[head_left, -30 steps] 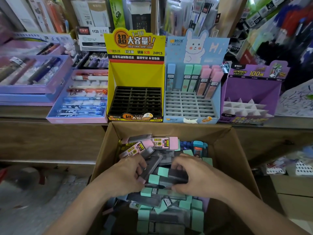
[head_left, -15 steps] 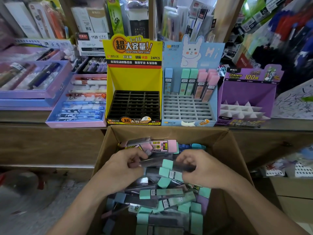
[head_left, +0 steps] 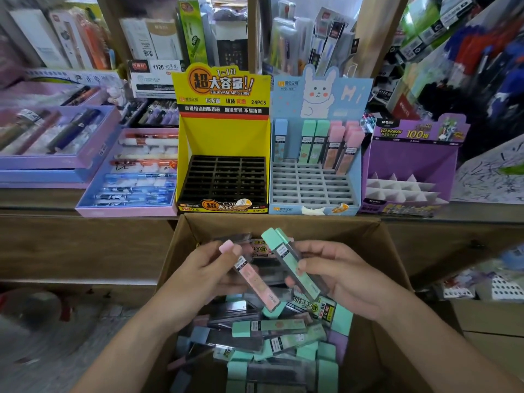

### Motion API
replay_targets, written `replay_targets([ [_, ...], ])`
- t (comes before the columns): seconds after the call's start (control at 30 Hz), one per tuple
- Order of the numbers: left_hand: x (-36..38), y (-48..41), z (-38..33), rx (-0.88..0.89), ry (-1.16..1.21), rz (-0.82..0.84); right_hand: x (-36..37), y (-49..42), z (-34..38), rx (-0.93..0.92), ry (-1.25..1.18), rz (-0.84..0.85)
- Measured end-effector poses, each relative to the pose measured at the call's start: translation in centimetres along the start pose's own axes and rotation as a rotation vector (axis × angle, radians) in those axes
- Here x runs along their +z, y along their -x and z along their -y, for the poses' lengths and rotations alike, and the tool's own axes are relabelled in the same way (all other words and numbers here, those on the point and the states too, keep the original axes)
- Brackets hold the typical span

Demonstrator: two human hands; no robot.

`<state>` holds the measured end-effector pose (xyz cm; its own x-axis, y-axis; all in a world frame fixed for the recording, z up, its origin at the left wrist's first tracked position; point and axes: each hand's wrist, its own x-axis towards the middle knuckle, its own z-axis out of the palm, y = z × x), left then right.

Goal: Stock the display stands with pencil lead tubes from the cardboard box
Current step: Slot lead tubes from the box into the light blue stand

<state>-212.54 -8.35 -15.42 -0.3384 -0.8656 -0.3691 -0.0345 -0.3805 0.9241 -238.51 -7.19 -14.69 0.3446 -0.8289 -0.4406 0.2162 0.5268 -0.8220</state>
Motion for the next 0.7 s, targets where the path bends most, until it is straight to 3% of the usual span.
replay_targets([
  [0.3,2.0,0.1,0.2,-0.047,0.172,0.035,0.2,-0.9,-1.2,0.01,0.037,0.091],
  [0.5,3.8,0.1,-0.4,0.024,0.178,0.103,0.4,-0.8,-1.0,-0.034,0.037,0.073],
  [0.7,5.1,-0.8,-0.3,0.075,0.21,-0.013,1.3,-0.5,-1.2,-0.04,-0.02,0.04],
])
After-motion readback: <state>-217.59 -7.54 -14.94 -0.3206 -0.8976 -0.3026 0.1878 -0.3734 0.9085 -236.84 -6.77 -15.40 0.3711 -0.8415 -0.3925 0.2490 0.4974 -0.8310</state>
